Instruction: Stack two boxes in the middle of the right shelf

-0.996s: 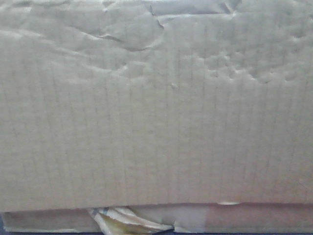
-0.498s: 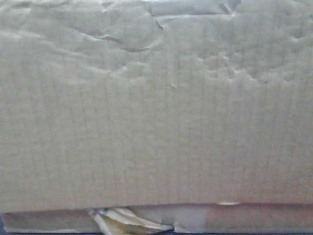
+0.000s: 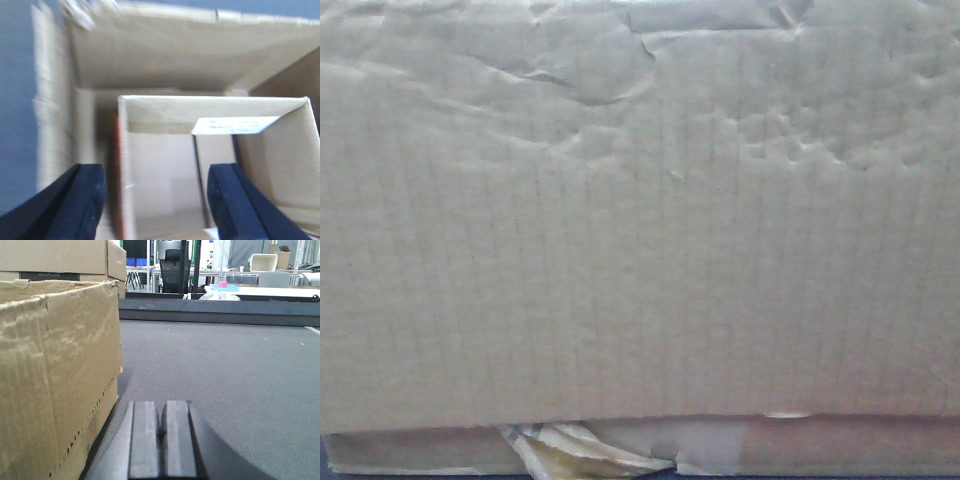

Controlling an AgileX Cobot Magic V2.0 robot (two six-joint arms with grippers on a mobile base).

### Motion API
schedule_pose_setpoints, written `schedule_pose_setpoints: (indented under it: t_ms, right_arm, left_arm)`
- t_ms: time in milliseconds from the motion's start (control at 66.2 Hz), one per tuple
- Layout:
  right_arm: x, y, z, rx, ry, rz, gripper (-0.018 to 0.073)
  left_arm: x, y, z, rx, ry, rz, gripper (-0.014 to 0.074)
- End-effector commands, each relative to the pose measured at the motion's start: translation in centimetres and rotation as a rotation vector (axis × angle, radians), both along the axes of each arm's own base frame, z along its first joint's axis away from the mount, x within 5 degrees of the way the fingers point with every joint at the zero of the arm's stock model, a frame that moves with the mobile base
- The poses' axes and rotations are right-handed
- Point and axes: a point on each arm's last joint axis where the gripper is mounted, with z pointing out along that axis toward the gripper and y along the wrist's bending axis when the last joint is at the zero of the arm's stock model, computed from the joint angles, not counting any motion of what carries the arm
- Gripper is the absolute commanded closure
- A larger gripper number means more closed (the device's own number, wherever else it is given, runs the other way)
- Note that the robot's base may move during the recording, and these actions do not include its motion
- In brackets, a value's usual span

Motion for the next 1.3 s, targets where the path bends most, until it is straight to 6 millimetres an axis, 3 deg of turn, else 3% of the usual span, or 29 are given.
schedule_pose_setpoints:
  t_ms: [0, 196, 513, 875, 1132, 1283]
  right_arm:
    - [0.0, 0.0, 0.1, -0.005, -0.019, -0.004, 0.0727]
    - [0.0, 0.0, 0.1, -0.005, -0.019, -0.004, 0.0727]
    - [0.0, 0.0, 0.1, -0.005, -0.019, -0.004, 0.0727]
    - [0.0, 0.0, 0.2, -0.005, -0.026, -0.005, 0.0727]
    - [-0.1, 0.0, 1.1, -0.006, -0.126, -0.007, 0.0727]
    - [-1.2, 0.0, 5.1, -0.006, -0.108, -0.003, 0.0727]
  left_arm:
    - [-0.5, 1.1, 1.2, 0.066, -0.07, 0.012, 0.0246]
    - [-0.8, 2.0, 0.6, 0.091, -0.055, 0.022, 0.0246]
    - [-0.5, 2.0, -3.9, 0.183, 0.07, 0.018, 0.0246]
    - [0.3, 3.5, -4.8, 0.154, 0.132, 0.061, 0.0246]
    - [0.4, 3.3, -5.4, 0.145, 0.176, 0.009, 0.0246]
    - [0.9, 3.2, -6.4, 0.166, 0.204, 0.007, 0.0246]
